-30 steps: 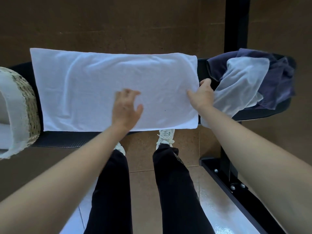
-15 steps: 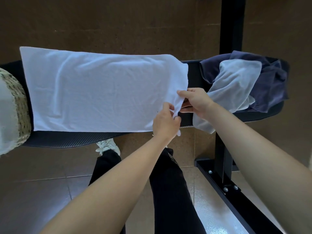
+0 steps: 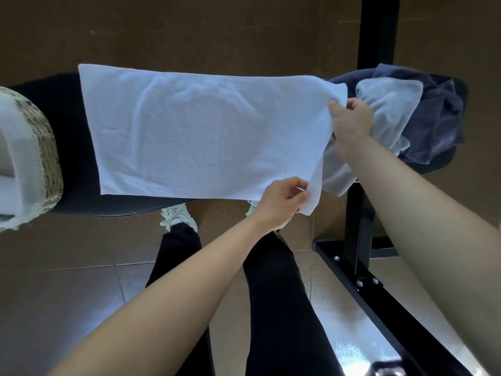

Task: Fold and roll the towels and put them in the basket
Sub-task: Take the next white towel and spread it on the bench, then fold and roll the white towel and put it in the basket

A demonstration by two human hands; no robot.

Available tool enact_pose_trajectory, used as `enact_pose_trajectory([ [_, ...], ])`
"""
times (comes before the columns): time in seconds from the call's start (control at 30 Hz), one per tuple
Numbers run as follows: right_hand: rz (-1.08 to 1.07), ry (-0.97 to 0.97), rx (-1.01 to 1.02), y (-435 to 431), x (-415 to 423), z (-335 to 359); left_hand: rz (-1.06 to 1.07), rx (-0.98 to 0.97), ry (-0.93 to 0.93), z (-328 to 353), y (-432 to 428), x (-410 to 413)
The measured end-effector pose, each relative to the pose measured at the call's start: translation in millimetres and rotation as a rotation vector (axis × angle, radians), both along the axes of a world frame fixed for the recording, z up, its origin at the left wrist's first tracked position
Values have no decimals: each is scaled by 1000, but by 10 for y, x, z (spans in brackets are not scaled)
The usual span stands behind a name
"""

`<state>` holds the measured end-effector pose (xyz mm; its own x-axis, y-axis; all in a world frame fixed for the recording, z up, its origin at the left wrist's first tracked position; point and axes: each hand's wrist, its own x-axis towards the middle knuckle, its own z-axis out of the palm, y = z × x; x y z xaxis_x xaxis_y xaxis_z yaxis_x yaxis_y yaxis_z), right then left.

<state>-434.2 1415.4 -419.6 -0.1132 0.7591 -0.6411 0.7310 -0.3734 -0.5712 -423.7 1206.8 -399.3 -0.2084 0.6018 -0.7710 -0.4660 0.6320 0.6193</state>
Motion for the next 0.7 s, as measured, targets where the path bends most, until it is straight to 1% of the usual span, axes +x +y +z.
enact_pose_trajectory([
  [0.1, -50, 61, 25, -86, 12, 123, -20, -14, 56, 73, -148, -81],
  [0.3, -118, 224, -152, -527, -406, 318, 54, -102, 86, 122, -765, -498],
  [0.4, -52, 276, -190, -830, -699, 339, 123, -159, 148, 121, -1164, -740],
  [0.6, 81, 303, -179, -1476, -1343, 381, 385, -293, 248, 114, -1852, -1196],
  [0.7, 129, 332, -190, -1765, -1647, 386, 450, -327, 287, 108, -2153, -1403],
])
